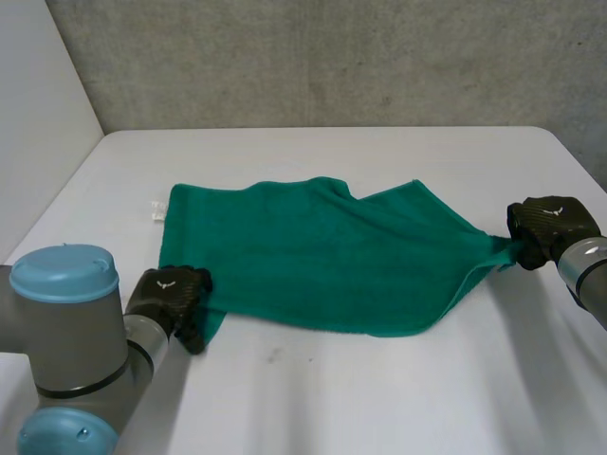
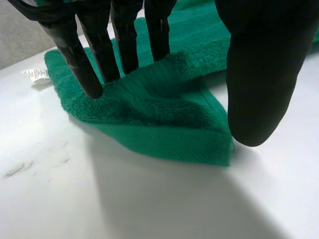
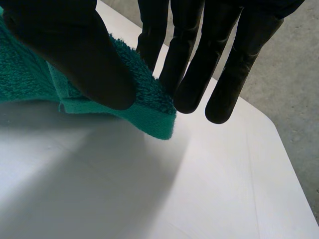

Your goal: Fold the towel.

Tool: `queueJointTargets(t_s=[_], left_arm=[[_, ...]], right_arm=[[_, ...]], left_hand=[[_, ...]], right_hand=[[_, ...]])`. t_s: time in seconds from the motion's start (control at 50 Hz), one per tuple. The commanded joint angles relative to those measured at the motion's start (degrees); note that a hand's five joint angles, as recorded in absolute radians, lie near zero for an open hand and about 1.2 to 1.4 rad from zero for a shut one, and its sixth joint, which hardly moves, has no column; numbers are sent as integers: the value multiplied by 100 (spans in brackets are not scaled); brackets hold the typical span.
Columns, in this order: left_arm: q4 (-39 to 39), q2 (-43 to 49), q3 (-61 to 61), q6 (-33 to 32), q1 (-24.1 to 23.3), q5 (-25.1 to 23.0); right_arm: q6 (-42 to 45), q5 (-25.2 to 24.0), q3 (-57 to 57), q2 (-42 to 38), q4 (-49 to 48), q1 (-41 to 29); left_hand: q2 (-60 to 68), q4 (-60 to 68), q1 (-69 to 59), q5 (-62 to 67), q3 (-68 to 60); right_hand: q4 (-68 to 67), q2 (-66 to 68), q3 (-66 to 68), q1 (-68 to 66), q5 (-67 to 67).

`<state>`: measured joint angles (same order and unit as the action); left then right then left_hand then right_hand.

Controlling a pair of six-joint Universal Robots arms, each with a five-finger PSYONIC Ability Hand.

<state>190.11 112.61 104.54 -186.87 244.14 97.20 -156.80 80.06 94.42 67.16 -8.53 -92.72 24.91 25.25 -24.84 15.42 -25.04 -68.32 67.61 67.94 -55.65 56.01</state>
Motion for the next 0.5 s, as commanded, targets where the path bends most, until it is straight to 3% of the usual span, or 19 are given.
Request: queueJointTargets(t_s=[0.02,0.08,0.18,0.32,0.4,0.5], left_arm=[[588,305,-153,-42,90,0],[738,393,-223,-42,125,-9],[932,446,-390,-86,221,-35],[756,8,-408,-446,371,-131],[-51,-730,-364,-982,406,-509],[-1709,-1530,-364,-1711,713,-957]], right_arm=[[0,1,24,-1,-8,-18],[0,-8,33,17,-35,-18],[43,-17,33,34,-26,-9],[928,-17,-90,463,429,-1],[1938,-43,-256,885,1455,-18],[3022,-43,-310,1369,2811,-9]], left_hand=[[1605,1571,-1612,1554,-1592],[2196,2162,-2202,2144,-2183],[5503,5469,-5510,5452,-5490],[5509,5475,-5516,5458,-5496],[5509,5475,-5516,5458,-5496],[5509,5475,-5516,5458,-5496]], right_hand=[[-1168,1239,1206,-2435,1399],[-1168,1239,1206,-2435,1399],[-1168,1239,1206,-2435,1399],[-1168,1239,1206,-2435,1399],[-1168,1239,1206,-2435,1399],[-1168,1239,1206,-2435,1399]])
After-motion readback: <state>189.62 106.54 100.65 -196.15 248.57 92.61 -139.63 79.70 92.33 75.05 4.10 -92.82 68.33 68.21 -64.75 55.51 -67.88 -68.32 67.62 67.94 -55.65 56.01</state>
